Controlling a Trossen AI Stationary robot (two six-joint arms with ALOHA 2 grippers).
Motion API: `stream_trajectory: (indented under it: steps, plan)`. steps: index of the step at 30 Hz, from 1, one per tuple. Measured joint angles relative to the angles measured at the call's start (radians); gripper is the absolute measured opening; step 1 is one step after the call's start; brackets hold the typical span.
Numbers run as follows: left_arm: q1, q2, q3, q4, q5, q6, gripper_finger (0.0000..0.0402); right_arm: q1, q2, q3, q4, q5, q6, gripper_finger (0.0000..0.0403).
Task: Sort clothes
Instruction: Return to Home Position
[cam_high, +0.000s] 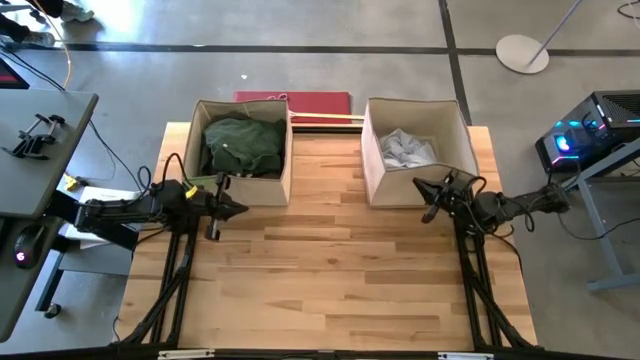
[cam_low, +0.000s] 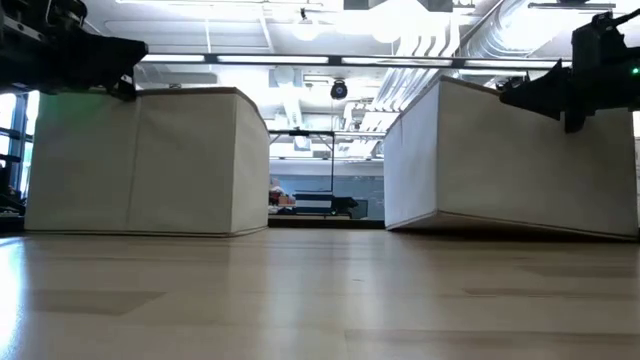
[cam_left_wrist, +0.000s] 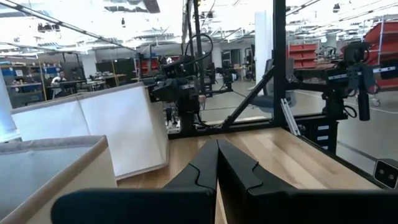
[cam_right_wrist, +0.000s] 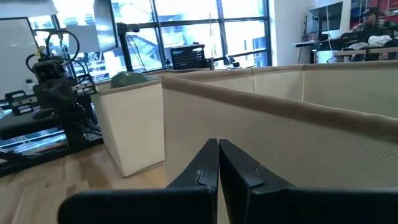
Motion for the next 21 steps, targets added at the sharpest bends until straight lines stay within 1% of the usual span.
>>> stream_trajectory:
  steps: [6,8,17,21]
  plan:
    - [-0.005,0.0,0.0,-0.002,0.001,0.0,0.0,-0.002,0.0,0.0,0.0,0.0,0.0,0.0]
    - [-0.005,0.0,0.0,-0.002,0.001,0.0,0.0,-0.002,0.0,0.0,-0.001,-0.019,0.001,0.0]
    - [-0.005,0.0,0.0,-0.002,0.001,0.0,0.0,-0.003,0.0,0.0,-0.005,-0.224,0.001,0.0]
    - [-0.005,0.0,0.0,-0.002,0.003,0.0,0.0,-0.003,0.0,0.0,-0.005,-0.286,0.001,0.0]
